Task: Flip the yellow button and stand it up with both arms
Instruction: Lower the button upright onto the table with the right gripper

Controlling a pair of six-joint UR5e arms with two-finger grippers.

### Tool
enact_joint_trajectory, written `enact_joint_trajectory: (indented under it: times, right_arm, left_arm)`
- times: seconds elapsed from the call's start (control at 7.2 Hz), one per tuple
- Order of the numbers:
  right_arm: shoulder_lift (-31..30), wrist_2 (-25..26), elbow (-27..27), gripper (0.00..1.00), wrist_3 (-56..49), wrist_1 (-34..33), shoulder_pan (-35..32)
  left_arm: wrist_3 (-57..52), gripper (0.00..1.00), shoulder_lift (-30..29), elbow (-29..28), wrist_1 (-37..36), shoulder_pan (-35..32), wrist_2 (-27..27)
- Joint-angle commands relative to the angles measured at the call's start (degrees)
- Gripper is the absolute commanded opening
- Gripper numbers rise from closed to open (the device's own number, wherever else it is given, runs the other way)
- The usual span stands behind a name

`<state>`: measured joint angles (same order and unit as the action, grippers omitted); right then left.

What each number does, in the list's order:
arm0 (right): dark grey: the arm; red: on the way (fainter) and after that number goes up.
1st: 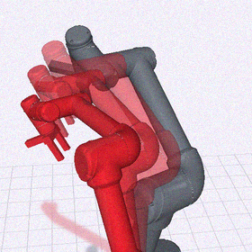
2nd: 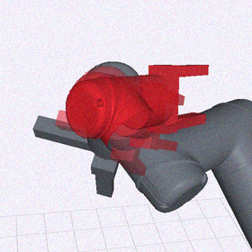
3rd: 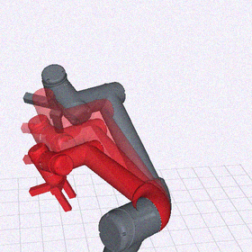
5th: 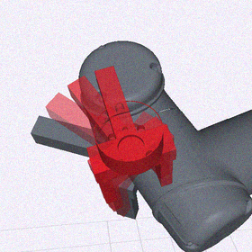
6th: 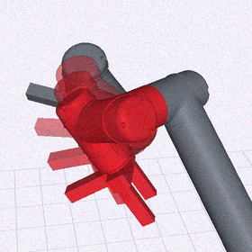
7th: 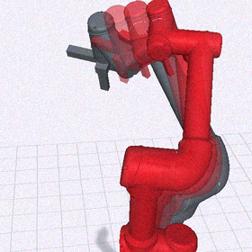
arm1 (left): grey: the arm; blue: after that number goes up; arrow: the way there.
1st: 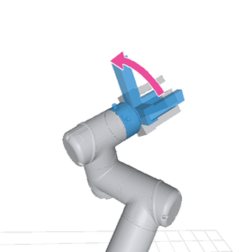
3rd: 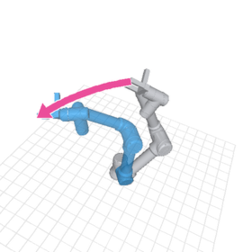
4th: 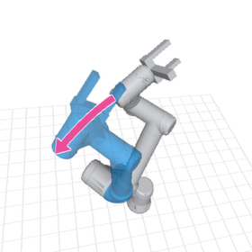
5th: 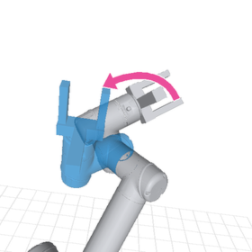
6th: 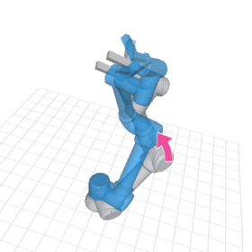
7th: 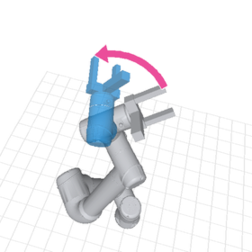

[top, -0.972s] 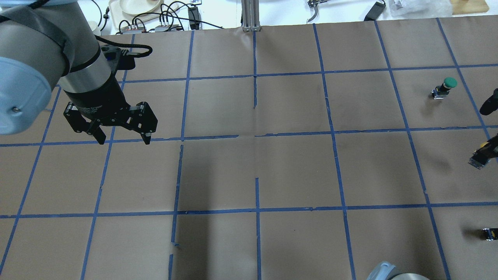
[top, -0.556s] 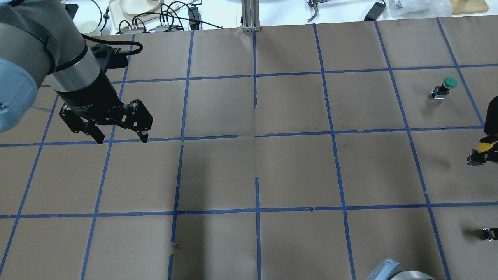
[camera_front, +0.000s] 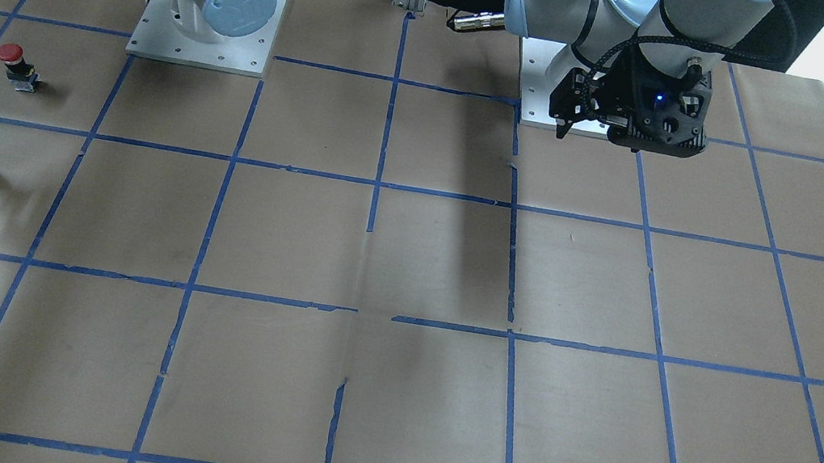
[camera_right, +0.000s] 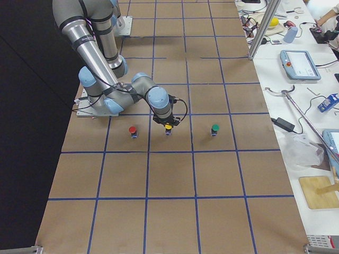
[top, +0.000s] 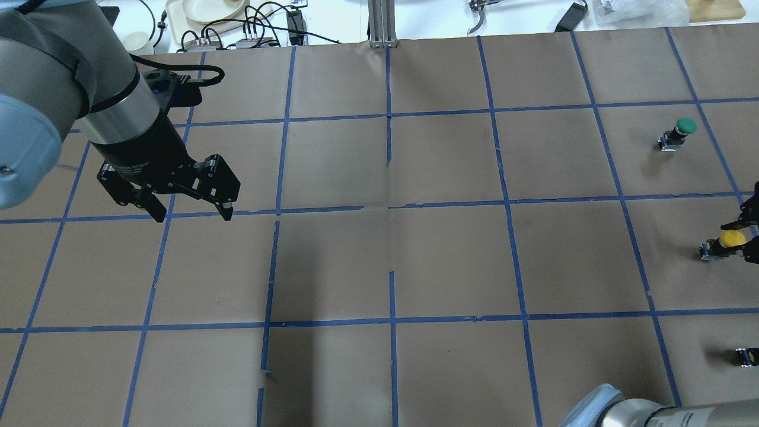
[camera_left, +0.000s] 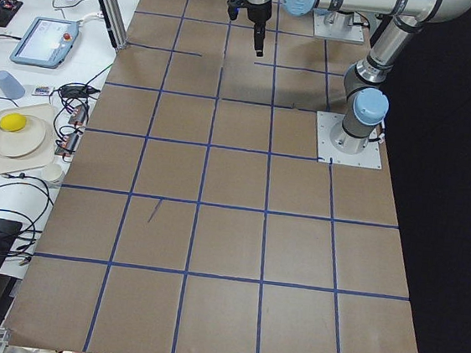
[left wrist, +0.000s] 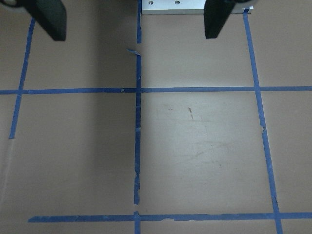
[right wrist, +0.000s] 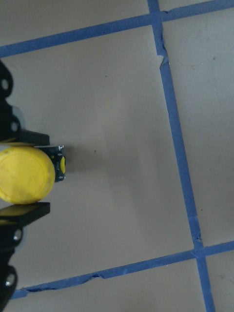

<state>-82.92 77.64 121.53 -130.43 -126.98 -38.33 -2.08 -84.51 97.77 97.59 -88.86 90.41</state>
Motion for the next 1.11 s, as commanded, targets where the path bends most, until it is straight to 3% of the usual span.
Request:
enact_joint_trajectory:
  times: [0.0,0.14,0.56,0.69,0.97]
  right_arm:
    - [1.35,-0.21,0.11,0.86,-1.31,-0.29,0.19]
    - [1.27,-0.21,-0.24,1.00,-0.89,-0.29,0.19]
    - [-1.62,0.67,-3.47,1.00,8.29,1.89,-0.77]
    - [-3.46,0.84,-6.19,1.00,12.52,5.56,-2.43]
    - [-7.77,1.02,-12.42,1.00,25.40,19.59,-5.16]
  left_arm:
    - [-0.38,1.00,0.14,0.05,-0.03,-0.44,-0.32]
    - [-0.73,1.00,0.14,0.14,0.06,-0.44,-0.24]
    - [-0.91,1.00,0.49,0.14,0.06,-0.44,-0.32]
    - [-0.91,1.00,0.49,0.23,0.06,-0.44,-0.15]
    - [-0.91,1.00,0.40,0.23,-0.03,-0.44,0.03]
